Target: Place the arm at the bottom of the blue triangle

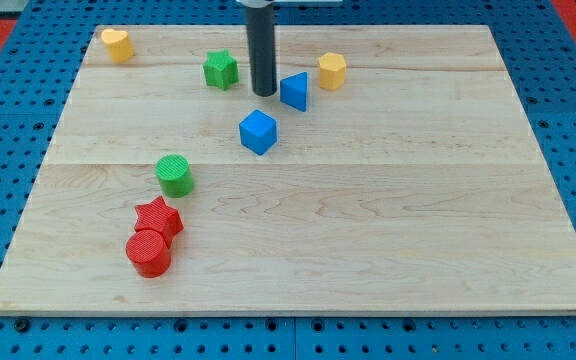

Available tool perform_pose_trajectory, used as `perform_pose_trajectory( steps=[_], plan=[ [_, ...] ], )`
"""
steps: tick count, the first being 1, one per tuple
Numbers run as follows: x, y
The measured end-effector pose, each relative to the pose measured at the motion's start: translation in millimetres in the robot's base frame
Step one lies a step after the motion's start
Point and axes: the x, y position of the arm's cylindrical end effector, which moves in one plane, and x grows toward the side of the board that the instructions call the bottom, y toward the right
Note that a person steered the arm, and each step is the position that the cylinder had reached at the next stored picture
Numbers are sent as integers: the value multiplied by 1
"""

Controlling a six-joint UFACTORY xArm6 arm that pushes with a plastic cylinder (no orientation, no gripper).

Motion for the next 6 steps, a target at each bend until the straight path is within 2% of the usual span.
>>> perform_pose_trajectory(
  steps=[3, 4, 6],
  plan=[
    [28, 140],
    [59, 135],
    [25, 210]
  ],
)
